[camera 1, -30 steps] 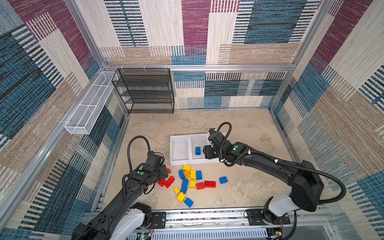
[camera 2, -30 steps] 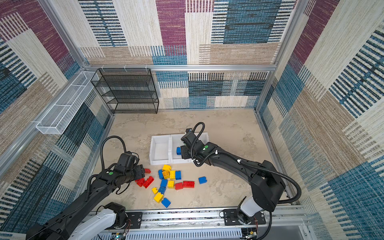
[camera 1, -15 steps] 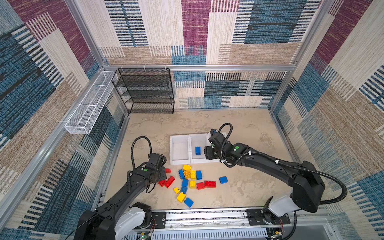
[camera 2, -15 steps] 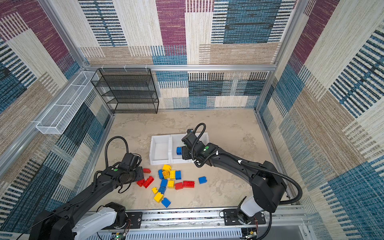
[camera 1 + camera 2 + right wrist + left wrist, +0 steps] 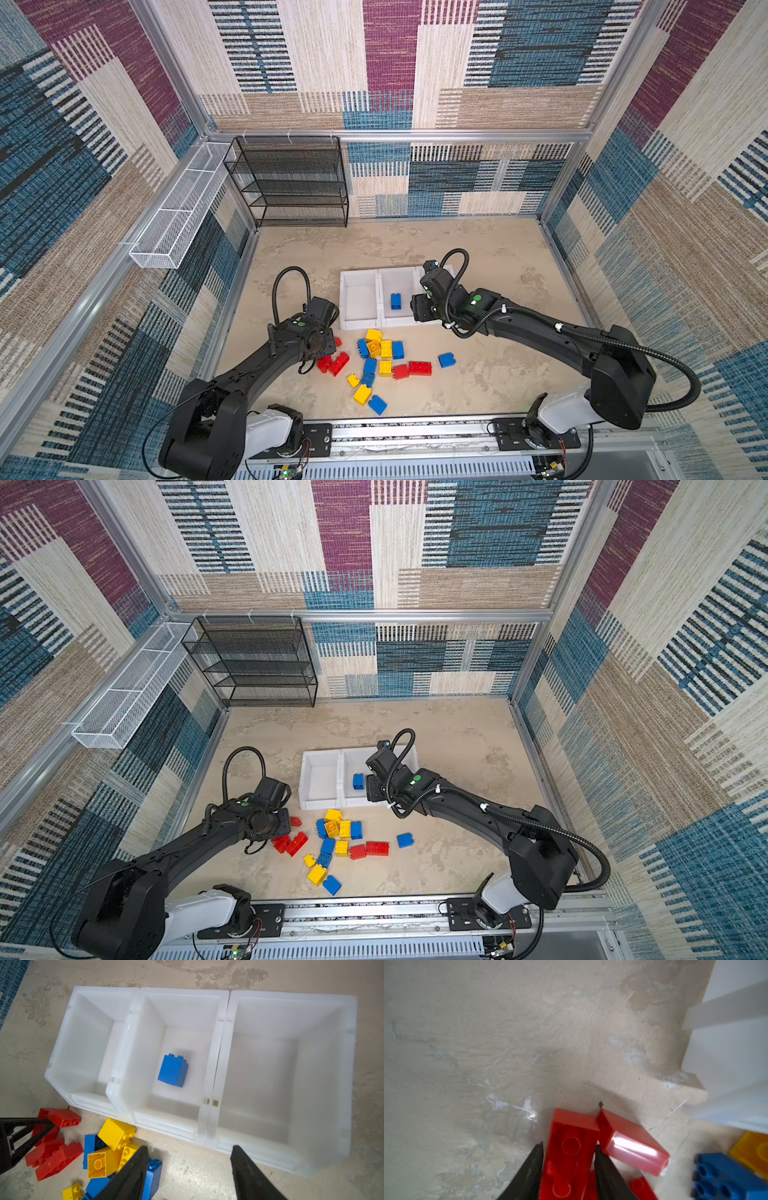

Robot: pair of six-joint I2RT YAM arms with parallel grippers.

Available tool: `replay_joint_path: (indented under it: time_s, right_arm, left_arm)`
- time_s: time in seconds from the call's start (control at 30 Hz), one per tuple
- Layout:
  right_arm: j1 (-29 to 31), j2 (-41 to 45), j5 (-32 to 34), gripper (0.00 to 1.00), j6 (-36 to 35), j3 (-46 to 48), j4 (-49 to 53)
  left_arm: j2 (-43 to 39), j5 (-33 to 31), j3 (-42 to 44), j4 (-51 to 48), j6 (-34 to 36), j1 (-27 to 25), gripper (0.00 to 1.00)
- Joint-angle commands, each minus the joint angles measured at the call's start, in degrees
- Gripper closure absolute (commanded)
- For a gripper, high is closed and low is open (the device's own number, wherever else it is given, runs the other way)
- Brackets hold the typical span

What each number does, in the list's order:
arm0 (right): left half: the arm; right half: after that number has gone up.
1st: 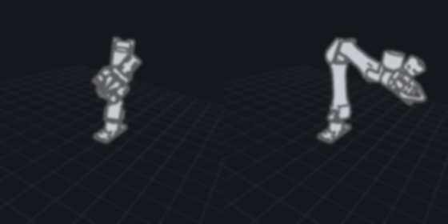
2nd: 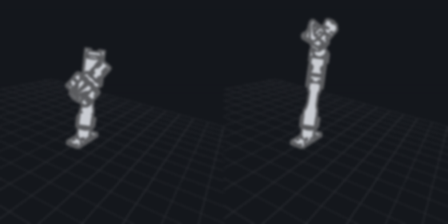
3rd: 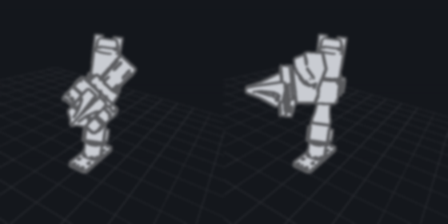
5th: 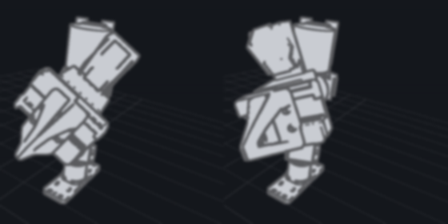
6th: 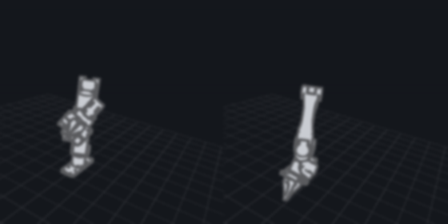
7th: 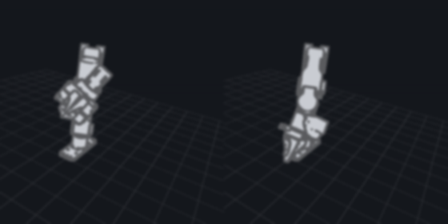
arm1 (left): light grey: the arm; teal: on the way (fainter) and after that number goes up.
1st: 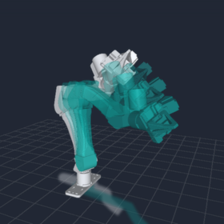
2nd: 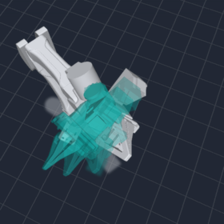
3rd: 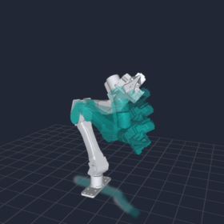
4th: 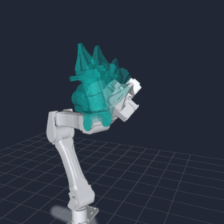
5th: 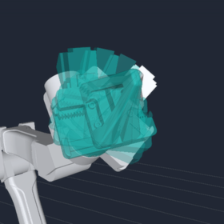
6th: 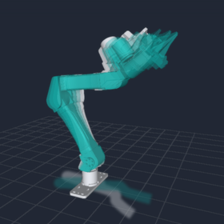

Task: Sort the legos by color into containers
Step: 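Grasp a red brick with the left gripper while the right gripper hovers, then lift the red brick into the bin nearest the left arm and release it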

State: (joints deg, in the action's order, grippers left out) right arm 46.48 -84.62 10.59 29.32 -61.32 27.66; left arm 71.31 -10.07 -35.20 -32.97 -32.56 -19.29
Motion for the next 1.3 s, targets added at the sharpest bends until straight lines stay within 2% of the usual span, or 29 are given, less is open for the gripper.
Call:
replay_joint_path:
  time_s: [0.0, 0.17, 0.33, 0.43, 0.57, 0.77, 1.07, 1.17, 1.27]
  right_arm:
    - [0.1, 0.94, 1.07, 0.34, 1.16, 0.49, -1.12]
    - [0.1, 2.11, 1.71, 0.35, 1.69, 1.16, -0.72]
    - [0.1, 2.83, 2.38, 0.35, 1.84, 1.17, -0.17]
    - [0.1, 3.14, 2.83, 0.35, 1.87, 1.03, 0.02]
    - [0.1, 3.58, 3.35, 0.35, 2.14, 1.38, 0.2]
    - [0.06, 4.38, 3.65, 0.35, 3.02, 2.14, 0.37]
    - [0.1, 6.17, 4.86, 0.35, 3.98, 2.86, 1.87]
    - [0.06, 6.89, 5.22, 0.35, 4.37, 3.6, 1.95]
    - [0.1, 7.21, 5.59, 0.35, 4.52, 3.99, 2.05]
  left_arm:
    - [1.38, 0.44, -0.49, 1.32, 0.83, -0.05, 0.64]
    - [2.27, 1.28, -1.27, 1.28, 1.53, 0.0, 0.77]
    - [-1.21, 1.0, -4.28, -0.74, 2.58, -0.05, 0.79]
    - [-2.6, 1.71, -9.03, -1.22, 4.75, 0.0, 0.79]
    - [-0.5, 4.43, -17.5, -1.13, 7.32, -0.83, 0.79]
    - [8.54, 6.13, -25.94, 0.67, 9.7, -4.02, 0.78]
    - [21.15, 9.22, -29.83, 6.07, 8.42, -4.56, 0.76]
    - [22.77, 9.28, -31.01, 6.16, 8.25, -4.57, 0.69]
    - [22.62, 8.6, -31.26, 6.32, 8.14, -4.58, 0.58]
